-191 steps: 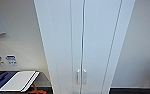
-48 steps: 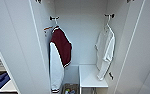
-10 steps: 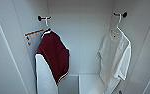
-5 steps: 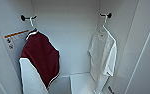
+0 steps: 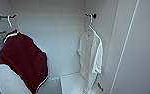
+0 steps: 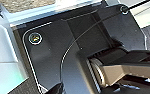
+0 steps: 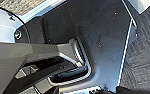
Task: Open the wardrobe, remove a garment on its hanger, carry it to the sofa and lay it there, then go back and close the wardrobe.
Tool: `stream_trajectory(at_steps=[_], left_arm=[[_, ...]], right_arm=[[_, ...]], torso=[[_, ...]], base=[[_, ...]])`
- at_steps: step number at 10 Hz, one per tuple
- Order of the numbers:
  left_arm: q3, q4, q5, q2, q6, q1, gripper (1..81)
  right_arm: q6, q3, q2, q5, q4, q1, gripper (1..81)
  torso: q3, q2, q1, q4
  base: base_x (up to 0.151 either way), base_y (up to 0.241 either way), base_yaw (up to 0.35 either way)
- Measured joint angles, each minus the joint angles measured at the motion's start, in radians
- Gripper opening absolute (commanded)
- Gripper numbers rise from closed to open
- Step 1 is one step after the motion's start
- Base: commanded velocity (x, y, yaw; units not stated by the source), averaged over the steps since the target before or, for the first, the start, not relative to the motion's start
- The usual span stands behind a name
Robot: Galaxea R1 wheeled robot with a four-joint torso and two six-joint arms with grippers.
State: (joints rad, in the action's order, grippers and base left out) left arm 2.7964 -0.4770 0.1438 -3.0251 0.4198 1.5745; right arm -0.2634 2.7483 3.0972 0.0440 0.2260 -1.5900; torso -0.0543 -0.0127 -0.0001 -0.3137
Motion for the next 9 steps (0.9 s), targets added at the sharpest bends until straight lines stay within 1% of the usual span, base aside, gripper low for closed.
stream_trajectory(at_steps=[1, 2, 6, 9], left_arm=[[0.000, 0.000, 0.002, -0.004, 0.000, -0.003, 81.1], [0.000, -0.002, 0.002, -0.005, 0.000, -0.005, 81.1], [-0.021, -0.036, 0.005, 0.007, 0.000, -0.031, 81.1], [-0.122, -0.071, 0.004, 0.046, 0.000, -0.087, 81.1]], right_arm=[[0.000, 0.000, 0.000, -0.001, 0.000, 0.000, 81.1], [0.000, 0.000, 0.000, -0.001, 0.000, 0.000, 81.1], [0.000, 0.000, 0.000, 0.000, 0.000, 0.000, 81.1], [0.000, 0.000, 0.002, 0.000, 0.000, 0.000, 81.1]], torso=[[0.000, 0.000, 0.000, -0.018], [0.000, 0.000, 0.000, -0.022], [0.000, 0.000, 0.000, -0.022], [0.000, 0.000, 0.000, -0.022]], base=[[0.000, 0.000, 0.000], [0.000, 0.000, 0.000], [0.000, 0.000, 0.000], [0.000, 0.000, 0.000]])
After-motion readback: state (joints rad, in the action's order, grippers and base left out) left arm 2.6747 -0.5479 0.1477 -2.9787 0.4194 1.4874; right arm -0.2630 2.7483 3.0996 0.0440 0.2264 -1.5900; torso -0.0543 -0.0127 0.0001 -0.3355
